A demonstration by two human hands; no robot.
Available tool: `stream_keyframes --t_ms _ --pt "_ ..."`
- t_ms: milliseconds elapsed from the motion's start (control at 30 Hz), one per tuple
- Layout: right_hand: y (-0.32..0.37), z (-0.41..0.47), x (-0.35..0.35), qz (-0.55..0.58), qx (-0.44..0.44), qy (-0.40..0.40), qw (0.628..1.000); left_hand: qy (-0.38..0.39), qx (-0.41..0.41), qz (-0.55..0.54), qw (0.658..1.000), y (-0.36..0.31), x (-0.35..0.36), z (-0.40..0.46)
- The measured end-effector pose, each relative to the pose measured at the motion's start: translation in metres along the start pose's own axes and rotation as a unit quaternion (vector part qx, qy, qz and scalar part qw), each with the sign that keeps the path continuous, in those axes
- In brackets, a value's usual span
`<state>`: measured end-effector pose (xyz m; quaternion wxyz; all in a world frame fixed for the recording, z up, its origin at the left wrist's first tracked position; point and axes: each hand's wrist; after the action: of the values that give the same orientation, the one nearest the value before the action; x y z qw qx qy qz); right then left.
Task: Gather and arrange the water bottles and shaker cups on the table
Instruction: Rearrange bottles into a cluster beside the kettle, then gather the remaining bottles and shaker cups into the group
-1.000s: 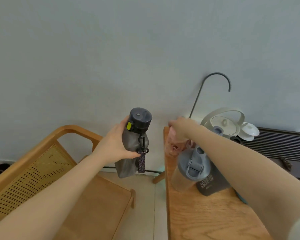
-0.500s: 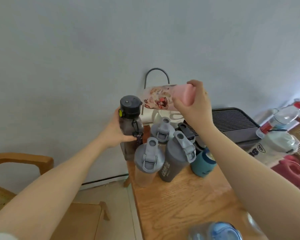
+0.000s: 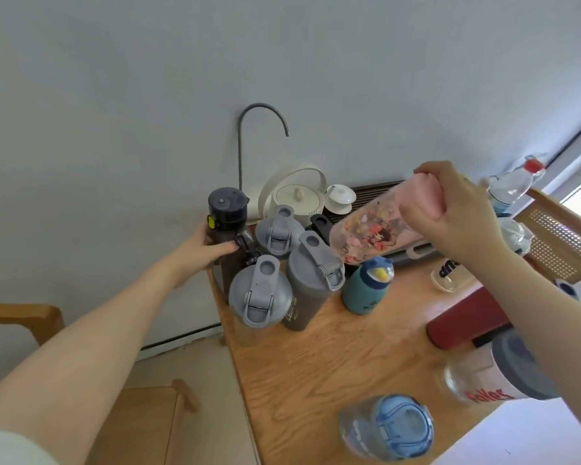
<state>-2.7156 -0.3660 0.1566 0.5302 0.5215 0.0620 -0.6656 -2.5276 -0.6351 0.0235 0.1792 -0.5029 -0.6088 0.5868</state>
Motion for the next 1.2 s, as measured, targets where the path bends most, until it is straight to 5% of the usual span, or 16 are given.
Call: stream_keyframes --t_ms 267,433,600,733,1033,1200 --pt "-0.039 0.004 -0.002 -0.033 0.022 0.092 0.995 -0.121 -0.037 -0.041 0.991 -0.004 0.016 -0.017" --pt "-0.048 0.004 0.018 -0.028 -0.014 0.229 0.973 -0.334 0.088 0.238 0.908 -0.031 0.046 -0.056" --pt "-0.050 -0.018 0.066 -0.080 -0.085 0.397 0.910 -0.225 0.231 0.456 0.830 -0.067 0.109 -0.067" --pt "-0.066 -0.019 0.094 -0.103 -0.077 0.430 0.894 -0.135 0.144 0.551 0.811 -0.069 0.152 -0.056" --pt "-0.069 -0.010 0.100 -0.083 -0.095 0.430 0.894 -0.165 0.082 0.574 0.798 -0.074 0.171 -0.054" --pt "-0.083 0.006 0.048 -0.092 -0.201 0.408 0.886 -0.210 0.198 0.546 0.787 -0.087 0.188 -0.067"
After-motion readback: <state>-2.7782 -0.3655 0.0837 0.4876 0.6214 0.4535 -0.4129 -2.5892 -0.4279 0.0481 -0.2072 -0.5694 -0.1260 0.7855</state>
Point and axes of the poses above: each hand's wrist, its own z-axis towards the middle knuckle, its own x-axis out of the palm, y = z × x, and after that the axes turned 10 degrees about z, right-handed
